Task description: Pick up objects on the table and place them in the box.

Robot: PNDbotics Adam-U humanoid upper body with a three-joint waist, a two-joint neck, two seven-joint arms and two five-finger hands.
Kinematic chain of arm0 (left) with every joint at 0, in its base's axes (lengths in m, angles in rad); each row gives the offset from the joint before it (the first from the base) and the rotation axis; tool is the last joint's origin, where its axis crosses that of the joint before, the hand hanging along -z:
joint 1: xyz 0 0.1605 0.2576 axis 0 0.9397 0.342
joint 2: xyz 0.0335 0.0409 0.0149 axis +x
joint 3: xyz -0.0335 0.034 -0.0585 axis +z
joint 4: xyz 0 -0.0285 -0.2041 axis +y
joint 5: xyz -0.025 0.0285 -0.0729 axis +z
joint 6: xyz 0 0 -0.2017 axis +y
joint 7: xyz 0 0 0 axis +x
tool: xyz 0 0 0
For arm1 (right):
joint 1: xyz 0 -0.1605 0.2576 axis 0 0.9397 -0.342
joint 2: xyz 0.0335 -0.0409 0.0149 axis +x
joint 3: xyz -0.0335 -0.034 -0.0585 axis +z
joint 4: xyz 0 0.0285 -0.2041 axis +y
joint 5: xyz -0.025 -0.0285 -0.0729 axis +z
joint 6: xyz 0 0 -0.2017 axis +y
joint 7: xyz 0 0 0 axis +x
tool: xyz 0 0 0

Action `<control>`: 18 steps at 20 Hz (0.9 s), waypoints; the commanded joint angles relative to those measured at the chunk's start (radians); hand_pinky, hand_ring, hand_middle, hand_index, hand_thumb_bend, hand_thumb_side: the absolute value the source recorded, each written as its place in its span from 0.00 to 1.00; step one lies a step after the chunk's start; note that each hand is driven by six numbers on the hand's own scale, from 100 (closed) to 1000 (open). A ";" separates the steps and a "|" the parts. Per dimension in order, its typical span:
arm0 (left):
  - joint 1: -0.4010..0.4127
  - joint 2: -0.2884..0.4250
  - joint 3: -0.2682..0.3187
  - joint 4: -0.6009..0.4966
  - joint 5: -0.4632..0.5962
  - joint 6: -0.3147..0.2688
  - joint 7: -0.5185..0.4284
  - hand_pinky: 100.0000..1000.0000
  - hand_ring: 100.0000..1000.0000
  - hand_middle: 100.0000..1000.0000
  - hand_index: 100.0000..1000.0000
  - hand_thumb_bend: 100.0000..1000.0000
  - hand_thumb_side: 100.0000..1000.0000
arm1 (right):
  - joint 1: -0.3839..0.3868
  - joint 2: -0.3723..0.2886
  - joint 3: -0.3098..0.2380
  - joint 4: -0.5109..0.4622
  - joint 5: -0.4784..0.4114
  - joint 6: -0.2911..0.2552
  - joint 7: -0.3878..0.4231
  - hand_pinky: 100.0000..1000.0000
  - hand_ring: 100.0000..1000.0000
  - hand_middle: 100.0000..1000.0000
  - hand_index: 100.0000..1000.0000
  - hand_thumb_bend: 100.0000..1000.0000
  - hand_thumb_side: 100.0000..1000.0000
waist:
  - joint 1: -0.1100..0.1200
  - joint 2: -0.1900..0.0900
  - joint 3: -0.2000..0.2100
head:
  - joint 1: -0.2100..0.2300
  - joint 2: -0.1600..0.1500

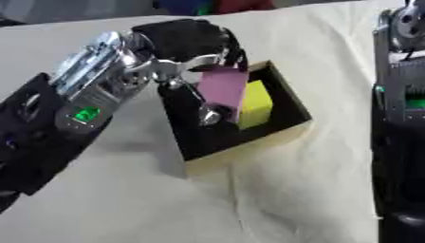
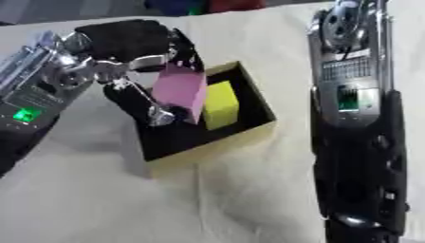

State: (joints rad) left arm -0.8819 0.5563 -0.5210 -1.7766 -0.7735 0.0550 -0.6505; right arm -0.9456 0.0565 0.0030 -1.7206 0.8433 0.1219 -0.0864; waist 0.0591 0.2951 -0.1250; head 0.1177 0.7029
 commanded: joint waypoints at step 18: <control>0.018 0.007 0.022 0.046 -0.169 -0.105 -0.003 0.83 0.84 0.83 1.00 0.54 0.47 | -0.004 -0.012 -0.006 -0.039 -0.019 0.009 0.008 0.76 0.72 0.72 0.99 0.00 1.00 | -0.008 -0.012 0.008 | -0.011 0.000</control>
State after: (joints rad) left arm -0.8522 0.5387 -0.5209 -1.7069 -0.9229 -0.0417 -0.6514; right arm -0.9323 0.0555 -0.0004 -1.7338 0.8261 0.1302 -0.0776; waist 0.0536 0.3020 -0.1196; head 0.1099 0.7023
